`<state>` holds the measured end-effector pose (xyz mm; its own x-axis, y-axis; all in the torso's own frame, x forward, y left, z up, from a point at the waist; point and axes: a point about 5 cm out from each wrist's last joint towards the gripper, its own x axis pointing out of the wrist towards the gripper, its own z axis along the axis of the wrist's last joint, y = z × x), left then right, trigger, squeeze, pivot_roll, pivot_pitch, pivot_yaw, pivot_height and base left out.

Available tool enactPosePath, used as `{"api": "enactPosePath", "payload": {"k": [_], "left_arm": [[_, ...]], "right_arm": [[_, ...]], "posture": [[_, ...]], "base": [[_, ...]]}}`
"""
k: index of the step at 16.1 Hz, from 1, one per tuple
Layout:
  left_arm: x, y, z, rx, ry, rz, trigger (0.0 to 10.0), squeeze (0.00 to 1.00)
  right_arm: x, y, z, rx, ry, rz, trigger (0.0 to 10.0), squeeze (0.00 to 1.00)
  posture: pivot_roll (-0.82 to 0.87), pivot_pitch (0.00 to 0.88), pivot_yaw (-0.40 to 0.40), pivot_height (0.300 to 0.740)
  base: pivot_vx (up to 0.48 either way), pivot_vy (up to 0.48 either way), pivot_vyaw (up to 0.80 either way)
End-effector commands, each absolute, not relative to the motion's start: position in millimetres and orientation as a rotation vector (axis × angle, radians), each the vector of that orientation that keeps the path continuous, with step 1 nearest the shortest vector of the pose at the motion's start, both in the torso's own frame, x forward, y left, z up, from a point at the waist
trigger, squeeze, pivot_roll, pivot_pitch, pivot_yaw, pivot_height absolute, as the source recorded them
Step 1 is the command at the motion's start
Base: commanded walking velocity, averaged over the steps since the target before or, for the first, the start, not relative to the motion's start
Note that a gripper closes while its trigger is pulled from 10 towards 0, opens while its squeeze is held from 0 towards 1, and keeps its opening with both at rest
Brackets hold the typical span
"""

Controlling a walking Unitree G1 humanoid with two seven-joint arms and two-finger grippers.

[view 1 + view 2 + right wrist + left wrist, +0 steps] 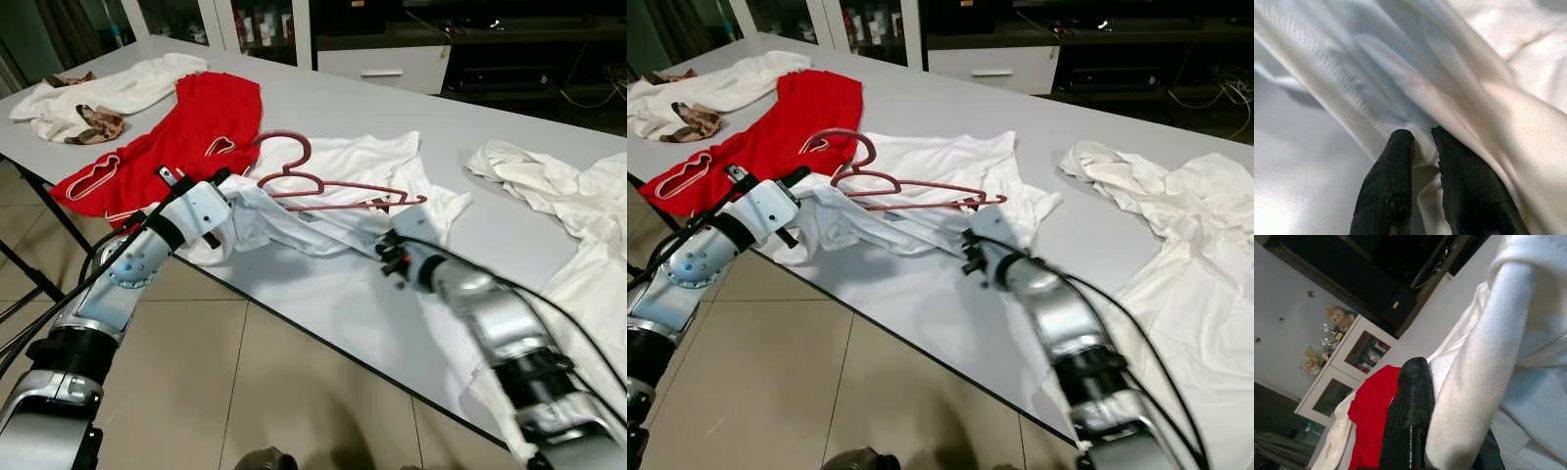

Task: Hang hanger

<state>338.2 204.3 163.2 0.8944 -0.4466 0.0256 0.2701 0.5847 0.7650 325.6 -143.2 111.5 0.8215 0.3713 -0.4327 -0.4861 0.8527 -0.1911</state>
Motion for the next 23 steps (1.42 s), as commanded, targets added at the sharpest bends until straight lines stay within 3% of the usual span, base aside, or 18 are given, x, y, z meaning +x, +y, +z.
{"api": "enactPosePath", "payload": {"k": [1, 8, 11, 13, 16, 17, 18, 21, 23], "left_arm": [[340, 210, 170, 0.858, -0.240, -0.381, 0.0, 0.00], [341, 204, 167, 0.849, -0.243, -0.388, 0.0, 0.00], [341, 204, 167, 0.850, -0.240, -0.386, 0.0, 0.00], [341, 204, 166, 0.850, -0.237, -0.387, 0.0, 0.00], [341, 200, 165, 0.850, -0.240, -0.404, 0.0, 0.00], [341, 199, 165, 0.850, -0.243, -0.406, 0.0, 0.00], [341, 199, 166, 0.850, -0.243, -0.407, 0.0, 0.00], [340, 198, 166, 0.849, -0.247, -0.410, 0.0, 0.00], [340, 199, 166, 0.849, -0.246, -0.413, 0.0, 0.00]], "right_arm": [[323, -142, 128, -0.263, 0.347, 0.502, 10.0, 0.05], [299, -114, 152, -0.286, 0.259, 0.704, 10.0, 0.06], [295, -111, 150, -0.276, 0.274, 0.711, 10.0, 0.13], [292, -96, 146, -0.243, 0.284, 0.747, 10.0, 0.47], [304, -88, 126, -0.262, 0.349, 0.650, 10.0, 0.39], [308, -85, 124, -0.269, 0.349, 0.628, 10.0, 0.12], [310, -83, 123, -0.272, 0.349, 0.622, 10.0, 0.02], [319, -85, 112, -0.296, 0.368, 0.525, 10.0, 0.00], [326, -88, 111, -0.285, 0.362, 0.474, 10.0, 0.04]], "posture": [[-0.06, 0.000, 0.106, 0.736], [-0.07, 0.000, 0.105, 0.736], [-0.06, 0.000, 0.106, 0.736], [-0.07, 0.000, 0.110, 0.736], [-0.06, 0.000, 0.113, 0.736], [-0.06, 0.000, 0.113, 0.736], [-0.05, 0.000, 0.113, 0.736], [-0.05, 0.000, 0.113, 0.736], [-0.04, 0.000, 0.116, 0.736]], "base": [[0.000, 0.000, 0.00], [0.000, 0.000, 0.00], [0.000, 0.000, 0.00], [0.000, 0.000, 0.00], [0.000, 0.000, 0.00], [0.000, 0.000, 0.00], [0.000, 0.000, 0.00], [0.000, 0.000, 0.00], [0.000, 0.000, 0.00]]}}
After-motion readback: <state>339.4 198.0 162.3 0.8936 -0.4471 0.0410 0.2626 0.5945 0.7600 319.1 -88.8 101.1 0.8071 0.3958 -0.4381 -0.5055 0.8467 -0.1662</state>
